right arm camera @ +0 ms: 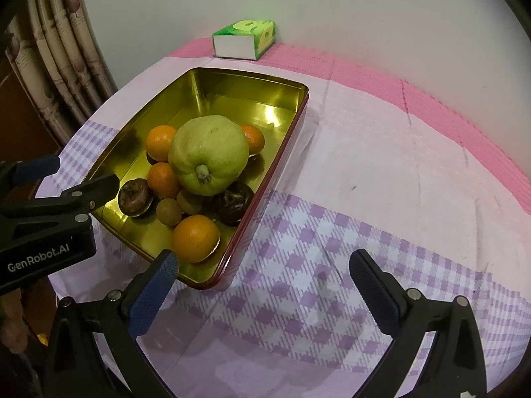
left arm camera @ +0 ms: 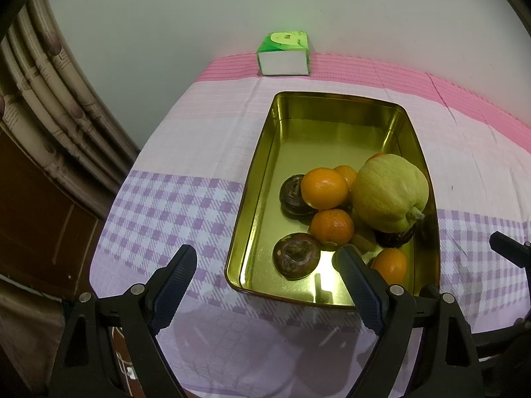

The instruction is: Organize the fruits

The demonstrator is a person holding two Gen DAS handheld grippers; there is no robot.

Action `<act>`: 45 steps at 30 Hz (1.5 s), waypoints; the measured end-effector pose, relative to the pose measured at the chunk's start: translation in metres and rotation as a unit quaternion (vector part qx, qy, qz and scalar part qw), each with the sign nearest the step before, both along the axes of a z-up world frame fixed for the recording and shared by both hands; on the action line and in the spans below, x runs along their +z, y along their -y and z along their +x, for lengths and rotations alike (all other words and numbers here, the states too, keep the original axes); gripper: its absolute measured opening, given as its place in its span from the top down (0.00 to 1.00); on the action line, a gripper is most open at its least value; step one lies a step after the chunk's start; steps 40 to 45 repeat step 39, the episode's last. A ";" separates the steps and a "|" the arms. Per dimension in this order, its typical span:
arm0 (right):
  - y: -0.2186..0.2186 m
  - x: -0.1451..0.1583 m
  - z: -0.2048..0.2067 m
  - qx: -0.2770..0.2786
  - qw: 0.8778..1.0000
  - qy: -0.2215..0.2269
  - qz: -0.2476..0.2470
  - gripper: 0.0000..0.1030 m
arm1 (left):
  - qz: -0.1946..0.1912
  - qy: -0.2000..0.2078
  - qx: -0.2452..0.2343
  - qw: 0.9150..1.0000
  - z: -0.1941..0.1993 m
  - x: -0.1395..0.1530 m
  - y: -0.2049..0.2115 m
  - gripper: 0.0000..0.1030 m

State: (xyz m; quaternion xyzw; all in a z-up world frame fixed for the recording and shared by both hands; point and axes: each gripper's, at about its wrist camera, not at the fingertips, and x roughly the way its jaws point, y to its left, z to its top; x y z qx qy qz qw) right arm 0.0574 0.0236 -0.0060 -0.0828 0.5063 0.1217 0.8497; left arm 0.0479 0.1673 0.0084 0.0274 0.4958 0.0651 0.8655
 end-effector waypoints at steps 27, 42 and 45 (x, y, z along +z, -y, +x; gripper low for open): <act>0.001 -0.004 -0.001 -0.001 1.000 -0.007 0.004 0.01 | 0.001 0.000 -0.003 1.000 0.000 0.000 0.002 0.16; 0.001 -0.005 -0.001 0.000 1.000 -0.010 0.006 0.01 | 0.002 -0.001 -0.007 1.000 0.000 0.000 0.003 0.16; 0.001 -0.005 -0.001 0.000 1.000 -0.010 0.006 0.01 | 0.002 -0.001 -0.007 1.000 0.000 0.000 0.003 0.16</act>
